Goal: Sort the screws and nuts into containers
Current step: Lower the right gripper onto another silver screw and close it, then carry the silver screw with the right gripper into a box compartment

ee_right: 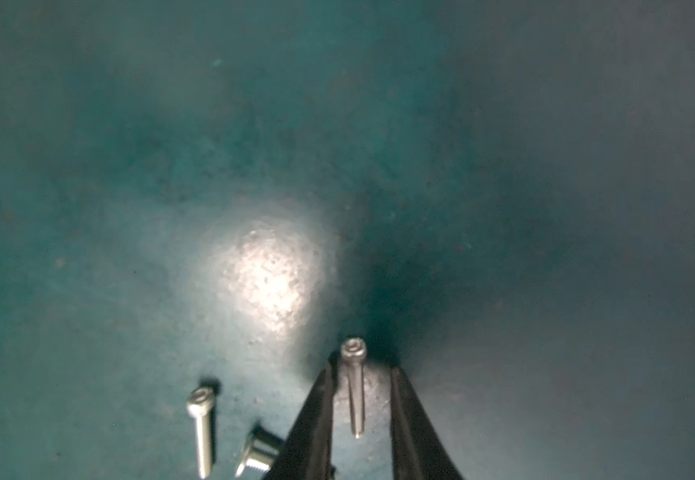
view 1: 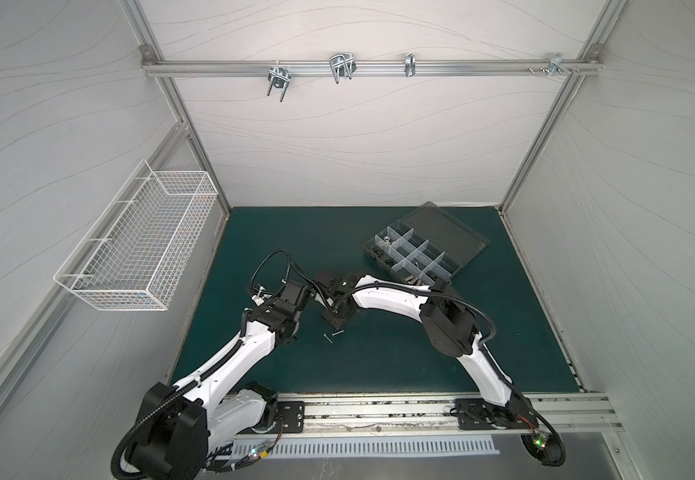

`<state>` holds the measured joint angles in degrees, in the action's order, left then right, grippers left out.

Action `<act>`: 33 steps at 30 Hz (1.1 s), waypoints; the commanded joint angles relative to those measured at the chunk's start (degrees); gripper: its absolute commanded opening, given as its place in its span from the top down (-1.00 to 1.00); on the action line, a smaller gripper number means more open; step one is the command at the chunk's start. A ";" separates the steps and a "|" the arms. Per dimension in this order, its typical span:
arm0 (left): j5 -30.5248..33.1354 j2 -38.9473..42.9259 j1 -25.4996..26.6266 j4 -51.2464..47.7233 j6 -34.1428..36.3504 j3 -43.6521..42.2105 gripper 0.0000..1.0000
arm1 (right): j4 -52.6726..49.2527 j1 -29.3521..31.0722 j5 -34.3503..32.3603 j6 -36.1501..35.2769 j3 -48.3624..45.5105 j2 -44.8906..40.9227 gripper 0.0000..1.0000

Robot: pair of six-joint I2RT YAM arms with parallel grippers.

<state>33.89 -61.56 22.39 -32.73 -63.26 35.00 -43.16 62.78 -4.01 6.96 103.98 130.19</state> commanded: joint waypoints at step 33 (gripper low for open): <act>0.71 -1.18 -0.39 -0.18 -0.01 0.38 -0.98 | 0.42 -9.18 0.58 2.62 -8.86 -7.92 1.00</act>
<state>33.82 -62.28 22.37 -32.69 -63.20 35.00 -41.47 54.81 -2.57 9.15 96.18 125.27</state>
